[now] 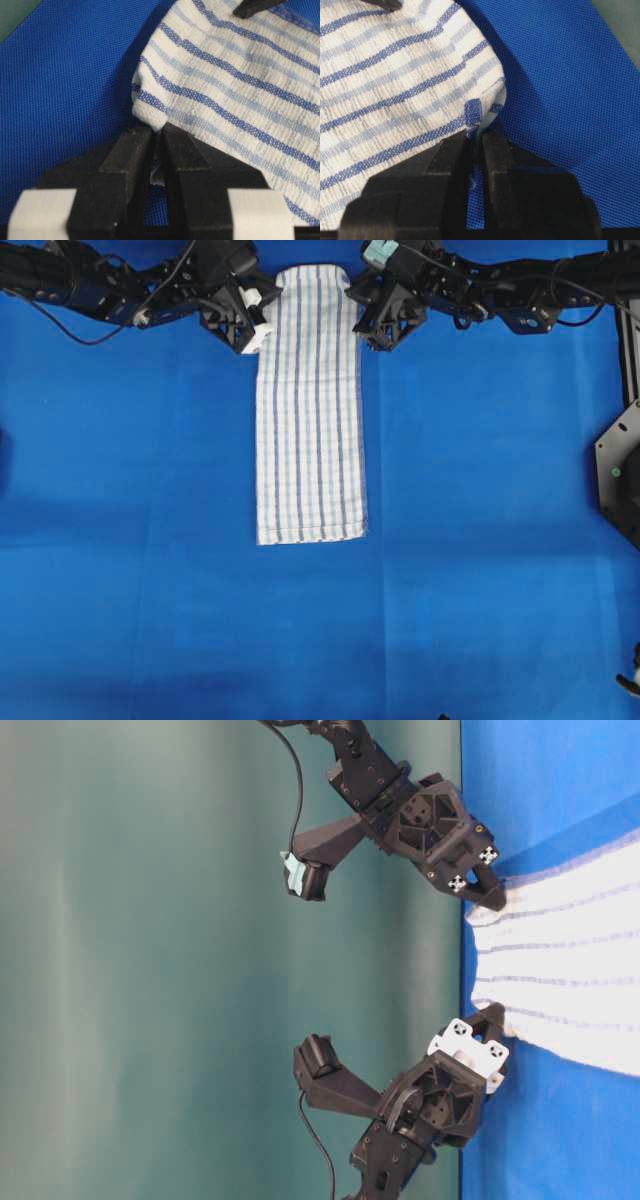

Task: Fold the blue towel.
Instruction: 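Lift the top end and fold it down onto the bottom half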

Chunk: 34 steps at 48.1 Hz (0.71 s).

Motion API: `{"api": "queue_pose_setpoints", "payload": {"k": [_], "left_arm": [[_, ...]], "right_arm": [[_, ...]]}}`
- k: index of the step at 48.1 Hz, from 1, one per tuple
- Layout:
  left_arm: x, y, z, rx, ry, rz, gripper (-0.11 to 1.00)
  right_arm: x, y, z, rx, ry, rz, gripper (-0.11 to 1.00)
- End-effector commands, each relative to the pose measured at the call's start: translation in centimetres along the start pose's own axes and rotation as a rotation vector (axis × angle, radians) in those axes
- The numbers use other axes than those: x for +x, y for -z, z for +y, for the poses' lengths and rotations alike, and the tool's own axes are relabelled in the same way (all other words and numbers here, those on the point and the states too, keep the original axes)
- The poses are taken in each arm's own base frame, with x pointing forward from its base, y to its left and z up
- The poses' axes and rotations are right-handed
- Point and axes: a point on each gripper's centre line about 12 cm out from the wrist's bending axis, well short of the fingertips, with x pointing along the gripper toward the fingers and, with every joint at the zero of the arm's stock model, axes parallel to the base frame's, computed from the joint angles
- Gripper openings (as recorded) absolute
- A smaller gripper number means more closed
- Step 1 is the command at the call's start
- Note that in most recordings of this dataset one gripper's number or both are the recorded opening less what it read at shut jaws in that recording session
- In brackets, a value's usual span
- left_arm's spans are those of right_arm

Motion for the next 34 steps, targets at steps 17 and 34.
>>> {"api": "queue_pose_setpoints", "payload": {"k": [17, 34], "left_arm": [[-3.9, -5.9, -0.4, 0.055, 0.011, -0.099, 0.04], [-4.8, -5.8, -3.2, 0.081, 0.07, -0.086, 0.04]], "right_arm": [[-4.1, -3.6, 0.4, 0.001, -0.009, -0.092, 0.09], [-5.2, -3.2, 2.4, -0.026, -0.05, -0.09, 0.09]]}}
